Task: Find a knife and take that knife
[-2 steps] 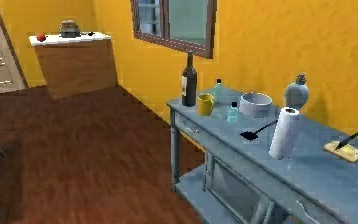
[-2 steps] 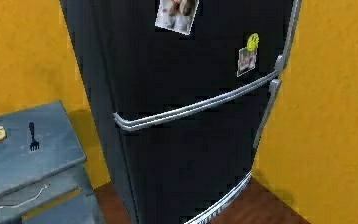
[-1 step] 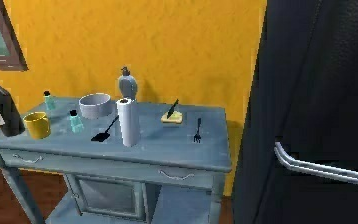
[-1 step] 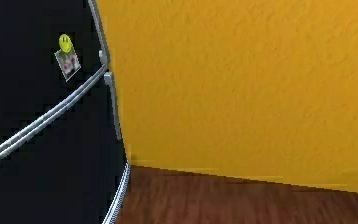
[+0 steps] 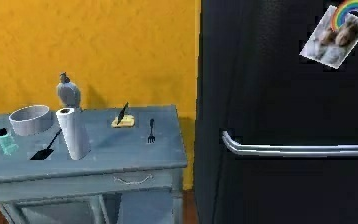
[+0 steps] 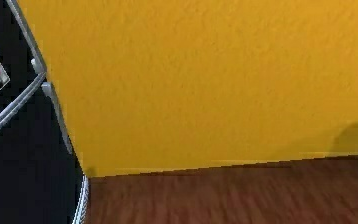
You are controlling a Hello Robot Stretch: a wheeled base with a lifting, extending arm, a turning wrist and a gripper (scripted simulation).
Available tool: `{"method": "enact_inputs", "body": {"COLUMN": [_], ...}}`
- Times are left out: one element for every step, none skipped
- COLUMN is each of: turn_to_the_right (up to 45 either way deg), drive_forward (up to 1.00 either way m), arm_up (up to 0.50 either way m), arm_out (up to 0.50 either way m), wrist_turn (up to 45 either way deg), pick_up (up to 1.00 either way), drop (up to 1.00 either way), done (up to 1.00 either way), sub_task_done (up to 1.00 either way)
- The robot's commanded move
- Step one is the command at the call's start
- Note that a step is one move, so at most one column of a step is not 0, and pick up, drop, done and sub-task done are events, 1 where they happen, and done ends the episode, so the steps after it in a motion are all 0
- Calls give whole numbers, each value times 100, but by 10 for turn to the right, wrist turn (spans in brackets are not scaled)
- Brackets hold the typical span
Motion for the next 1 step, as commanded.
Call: {"method": "enact_inputs", "body": {"turn_to_the_right": [0], "drive_forward": [35], "arm_up": [0], "arm_out": [0], "wrist_turn": [0], "pick_up": [0], "drop": [0], "done": [0], "sub_task_done": [0]}}
